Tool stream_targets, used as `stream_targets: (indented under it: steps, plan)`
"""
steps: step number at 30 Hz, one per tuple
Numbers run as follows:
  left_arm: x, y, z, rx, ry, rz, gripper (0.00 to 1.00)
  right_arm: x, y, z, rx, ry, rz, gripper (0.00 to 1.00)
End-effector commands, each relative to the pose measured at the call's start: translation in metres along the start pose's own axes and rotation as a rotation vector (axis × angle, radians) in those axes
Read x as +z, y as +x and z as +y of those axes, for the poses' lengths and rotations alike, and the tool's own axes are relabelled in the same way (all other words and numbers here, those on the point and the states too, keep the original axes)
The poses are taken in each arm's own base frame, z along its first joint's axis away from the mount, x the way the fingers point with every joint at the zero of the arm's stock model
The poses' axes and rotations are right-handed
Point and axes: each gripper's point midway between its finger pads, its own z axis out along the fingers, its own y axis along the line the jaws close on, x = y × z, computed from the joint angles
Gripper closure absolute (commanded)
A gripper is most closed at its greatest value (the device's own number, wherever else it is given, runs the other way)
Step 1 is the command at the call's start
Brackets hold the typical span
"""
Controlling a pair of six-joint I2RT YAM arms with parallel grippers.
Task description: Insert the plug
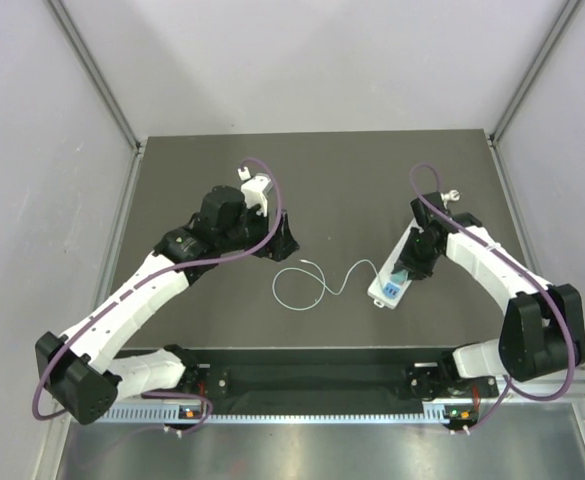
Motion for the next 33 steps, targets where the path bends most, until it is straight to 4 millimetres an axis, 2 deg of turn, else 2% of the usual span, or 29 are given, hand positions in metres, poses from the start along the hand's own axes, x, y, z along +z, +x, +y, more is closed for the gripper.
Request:
stream_targets:
  steps: [1, 14, 20, 25, 29, 33]
  plan:
    - [0.004, -0.006, -0.002, 0.018, 0.005, -0.025, 0.20, 0.031, -0.002, -0.011, -0.043, 0.038, 0.009, 1.00]
    - [0.007, -0.006, 0.006, 0.022, -0.031, -0.022, 0.20, 0.055, 0.015, -0.031, -0.078, 0.143, 0.092, 1.00]
    - [0.007, -0.006, 0.006, 0.023, -0.030, -0.020, 0.20, 0.054, 0.015, -0.028, -0.135, 0.222, 0.091, 1.00]
    - [0.004, -0.007, 0.007, 0.027, -0.041, -0.030, 0.20, 0.064, 0.024, -0.022, -0.160, 0.230, 0.142, 1.00]
    - [0.005, -0.007, 0.008, 0.028, -0.043, -0.029, 0.19, 0.071, 0.030, -0.028, -0.176, 0.278, 0.181, 1.00]
    - [0.003, -0.008, 0.008, 0.030, -0.045, -0.029, 0.19, 0.069, 0.028, -0.027, -0.227, 0.318, 0.185, 1.00]
